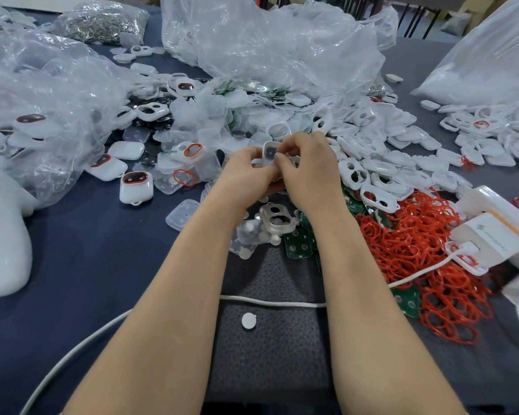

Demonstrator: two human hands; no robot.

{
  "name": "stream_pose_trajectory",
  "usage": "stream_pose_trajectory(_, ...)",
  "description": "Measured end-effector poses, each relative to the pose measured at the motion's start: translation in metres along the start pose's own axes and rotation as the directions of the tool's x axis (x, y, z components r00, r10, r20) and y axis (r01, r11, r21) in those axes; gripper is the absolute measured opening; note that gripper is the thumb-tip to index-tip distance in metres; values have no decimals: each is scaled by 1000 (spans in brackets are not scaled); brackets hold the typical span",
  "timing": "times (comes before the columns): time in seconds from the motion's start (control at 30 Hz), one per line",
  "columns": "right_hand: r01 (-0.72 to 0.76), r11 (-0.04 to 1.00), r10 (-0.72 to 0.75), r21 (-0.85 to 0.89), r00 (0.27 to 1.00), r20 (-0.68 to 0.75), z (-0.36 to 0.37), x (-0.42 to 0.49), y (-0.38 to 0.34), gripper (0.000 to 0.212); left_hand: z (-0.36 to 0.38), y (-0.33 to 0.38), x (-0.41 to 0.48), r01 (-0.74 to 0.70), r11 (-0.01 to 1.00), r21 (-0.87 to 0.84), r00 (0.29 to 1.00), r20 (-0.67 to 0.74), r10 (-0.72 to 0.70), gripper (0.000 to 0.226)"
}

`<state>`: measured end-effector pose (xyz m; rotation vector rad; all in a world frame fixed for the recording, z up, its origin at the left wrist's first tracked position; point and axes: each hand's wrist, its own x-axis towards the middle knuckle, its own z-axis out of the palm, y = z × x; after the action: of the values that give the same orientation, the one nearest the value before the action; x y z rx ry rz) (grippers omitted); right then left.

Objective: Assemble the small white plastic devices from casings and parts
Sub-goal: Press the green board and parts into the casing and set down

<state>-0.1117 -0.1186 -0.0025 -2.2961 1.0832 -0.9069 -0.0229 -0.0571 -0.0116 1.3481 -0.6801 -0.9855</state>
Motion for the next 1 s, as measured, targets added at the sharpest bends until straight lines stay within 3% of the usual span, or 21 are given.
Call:
stream_pose_trajectory(0.47, 4, 999, -4, -54, 1000, 1, 5, 1, 0, 17, 1, 2, -1, 9, 1000, -16, 1000, -11, -9, 28)
stream_pose_trajectory(0.67, -20, 992, 26, 122, 999, -46, -2, 3, 3, 8, 1, 7, 0, 103, 983, -154, 993, -36, -110, 5)
stream_pose_trajectory(0.8, -111, 946, 142, 304, 987, -81, -5, 5, 6, 2, 1, 10, -3, 120, 953, -280, 992, -15, -129, 10)
stream_pose_trajectory(1.0, -219, 835, 343, 505, 925, -166, -9, 9, 11, 5, 4, 11, -4, 150, 951, -269, 987, -14, -160, 16)
